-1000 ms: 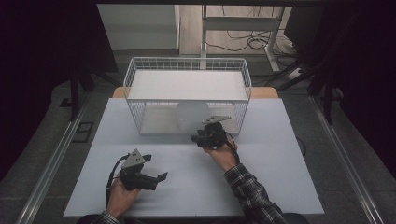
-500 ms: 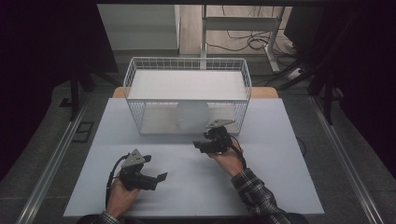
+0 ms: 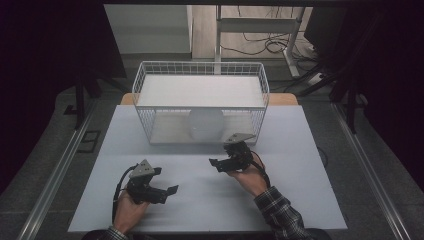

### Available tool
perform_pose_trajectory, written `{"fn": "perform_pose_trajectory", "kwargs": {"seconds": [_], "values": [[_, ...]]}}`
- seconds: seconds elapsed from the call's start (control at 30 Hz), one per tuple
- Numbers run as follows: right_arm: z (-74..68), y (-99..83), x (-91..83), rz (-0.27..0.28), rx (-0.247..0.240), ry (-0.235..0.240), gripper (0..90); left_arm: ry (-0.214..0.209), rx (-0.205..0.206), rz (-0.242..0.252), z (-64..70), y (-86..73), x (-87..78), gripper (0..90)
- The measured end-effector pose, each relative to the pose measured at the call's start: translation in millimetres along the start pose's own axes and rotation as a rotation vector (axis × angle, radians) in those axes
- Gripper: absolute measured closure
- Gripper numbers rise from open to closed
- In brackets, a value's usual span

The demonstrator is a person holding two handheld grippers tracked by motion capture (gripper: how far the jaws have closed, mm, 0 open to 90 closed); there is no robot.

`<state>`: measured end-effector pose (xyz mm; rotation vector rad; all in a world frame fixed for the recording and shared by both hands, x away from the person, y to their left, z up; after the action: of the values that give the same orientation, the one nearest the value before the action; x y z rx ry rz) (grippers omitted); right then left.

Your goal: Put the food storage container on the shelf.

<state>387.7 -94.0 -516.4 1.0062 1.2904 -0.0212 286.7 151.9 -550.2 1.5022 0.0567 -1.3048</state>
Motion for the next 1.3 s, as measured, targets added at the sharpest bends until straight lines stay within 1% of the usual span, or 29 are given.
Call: {"fn": "perform_pose_trajectory", "kwargs": {"seconds": [0.03, 0.17, 0.33, 0.43, 0.57, 0.63, 0.73, 0.93, 1.13, 1.3], "values": [[0.2, -4.0, -2.8, -0.004, -0.002, -0.002, 18.6, 0.0, -0.001, -0.004, 0.2, -0.1, -0.2, 5.2], [1.8, -12.0, -7.2, -0.009, 0.003, -0.004, 14.7, 0.001, -0.006, -0.007, -0.2, -0.4, 0.0, 5.3], [3.8, -24.0, -12.6, -0.017, 0.014, 0.006, 9.1, 0.012, -0.008, -0.01, -1.4, -1.0, 0.0, 5.2], [4.8, -30.0, -17.7, -0.017, 0.015, -0.008, 6.2, 0.016, -0.012, -0.007, -1.9, -1.1, -0.7, 5.2], [4.5, -35.3, -24.3, -0.009, 0.009, -0.014, 3.6, 0.023, -0.012, -0.002, -2.8, -1.4, -2.5, 5.1], [3.6, -37.6, -27.6, 0.001, 0.013, -0.006, 3.0, 0.028, -0.012, -0.001, -3.1, -2.2, -3.7, 5.1], [3.6, -41.7, -32.7, 0.007, 0.01, -0.01, 2.7, 0.032, -0.017, 0.006, -4.1, -3.4, -6.6, 5.1], [6.1, -51.2, -44.2, 0.019, 0.017, -0.029, 2.6, 0.042, -0.031, 0.017, -6.5, -5.8, -11.3, 5.1], [10.3, -62.3, -55.6, 0.03, 0.024, -0.053, 2.8, 0.058, -0.035, 0.013, -7.9, -9.0, -15.3, 5.2], [16.2, -73.9, -67.1, 0.048, 0.042, -0.075, 2.7, 0.073, -0.042, 0.014, -9.7, -12.5, -19.4, 5.2]]}}
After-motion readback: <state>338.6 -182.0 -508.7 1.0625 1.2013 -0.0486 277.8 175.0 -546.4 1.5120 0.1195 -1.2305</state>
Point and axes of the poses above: each handheld gripper's, and its own axes: x roughly forward along the jaws, y roughly out of its top, z roughly to its right, the point moved 5 cm from there along x, roughly forward along the jaws, and after that the axes turned 12 degrees about -z, right-handed, at the moved point
